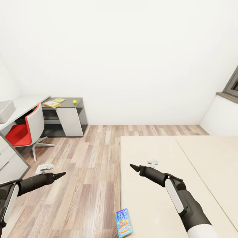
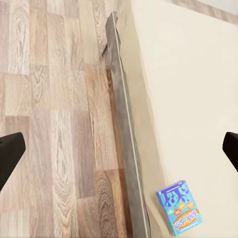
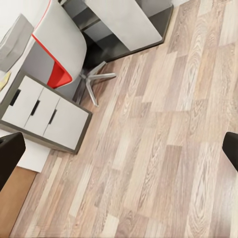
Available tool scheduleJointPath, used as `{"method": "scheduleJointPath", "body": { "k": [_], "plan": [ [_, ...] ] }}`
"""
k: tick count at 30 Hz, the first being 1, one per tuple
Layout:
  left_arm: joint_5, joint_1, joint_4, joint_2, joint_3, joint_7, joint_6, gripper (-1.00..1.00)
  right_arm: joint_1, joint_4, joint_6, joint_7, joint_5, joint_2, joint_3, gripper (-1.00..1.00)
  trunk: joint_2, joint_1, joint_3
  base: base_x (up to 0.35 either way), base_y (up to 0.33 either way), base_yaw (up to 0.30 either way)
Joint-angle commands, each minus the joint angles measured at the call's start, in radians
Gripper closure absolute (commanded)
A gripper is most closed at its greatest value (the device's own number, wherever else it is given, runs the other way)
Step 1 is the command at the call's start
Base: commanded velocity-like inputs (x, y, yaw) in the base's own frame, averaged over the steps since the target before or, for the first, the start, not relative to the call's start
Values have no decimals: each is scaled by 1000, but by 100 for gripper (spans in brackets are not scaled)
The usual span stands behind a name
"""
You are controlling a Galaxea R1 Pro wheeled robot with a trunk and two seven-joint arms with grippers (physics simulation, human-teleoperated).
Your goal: Put all the toys in the child's room - the three board games (two on the bed and one on the table), the two jigsaw puzzles on the table, and the tennis ball on the table - inside the toy box on the table in the child's room.
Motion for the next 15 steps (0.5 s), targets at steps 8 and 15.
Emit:
{"method": "scheduleJointPath", "body": {
  "k": [8,15],
  "plan": [
    [0,-1,-1,0,2,-4,8,-100,-1,-1,7,-2,-7,-1,1,-100,-2,1,11,0,0,0],
    [1,-1,-1,0,2,-4,8,-100,-1,-1,7,-2,-7,-1,1,-100,-2,1,23,0,0,0]
  ]
}}
